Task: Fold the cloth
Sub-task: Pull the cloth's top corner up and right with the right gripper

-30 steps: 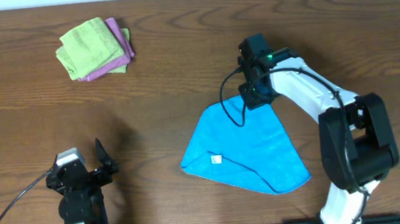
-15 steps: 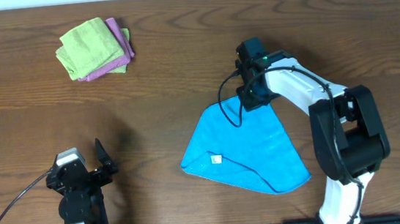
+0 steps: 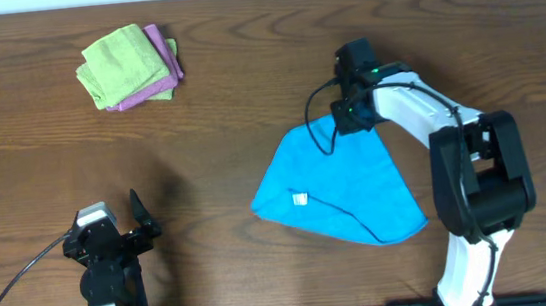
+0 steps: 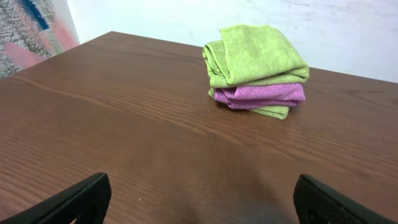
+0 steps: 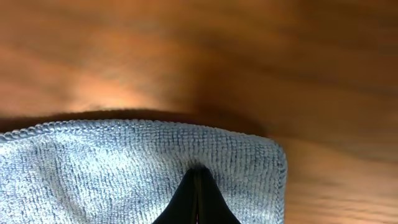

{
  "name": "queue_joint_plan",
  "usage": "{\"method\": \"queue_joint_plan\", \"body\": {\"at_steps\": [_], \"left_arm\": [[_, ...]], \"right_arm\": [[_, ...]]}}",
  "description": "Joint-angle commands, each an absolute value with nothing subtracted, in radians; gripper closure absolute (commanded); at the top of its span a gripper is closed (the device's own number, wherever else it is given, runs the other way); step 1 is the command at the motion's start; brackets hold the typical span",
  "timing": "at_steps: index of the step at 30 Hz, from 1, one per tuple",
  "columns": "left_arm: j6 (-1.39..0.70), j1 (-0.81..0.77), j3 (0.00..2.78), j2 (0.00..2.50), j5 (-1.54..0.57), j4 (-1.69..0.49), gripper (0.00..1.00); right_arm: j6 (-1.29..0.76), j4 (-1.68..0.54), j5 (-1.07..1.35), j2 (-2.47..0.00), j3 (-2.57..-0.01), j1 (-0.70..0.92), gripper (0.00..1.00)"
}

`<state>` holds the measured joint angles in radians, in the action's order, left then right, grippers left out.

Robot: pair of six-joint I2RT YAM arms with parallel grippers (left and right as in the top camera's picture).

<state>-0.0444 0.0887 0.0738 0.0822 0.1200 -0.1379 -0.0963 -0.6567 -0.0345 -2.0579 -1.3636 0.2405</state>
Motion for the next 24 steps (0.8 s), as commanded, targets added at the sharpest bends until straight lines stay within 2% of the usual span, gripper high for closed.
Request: {"method": "queue_joint_plan", "body": {"at_steps": [1, 9, 24], "left_arm": [[-0.026, 0.085, 0.044, 0.076, 0.138, -0.152, 0.05], [-0.026, 0.085, 0.044, 0.076, 0.138, -0.152, 0.05], [-0.025, 0.085, 0.044, 0.076, 0.138, -0.152, 0.05]], "right_arm": [[-0.139, -0.658, -0.122, -2.128, -1.354, 0.168, 0.99], [-0.187, -0.671, -0.100, -2.128, -1.361, 0.079, 0.99], [-0.163, -0.674, -0.101, -2.128, -1.395, 0.142, 0.99]]}}
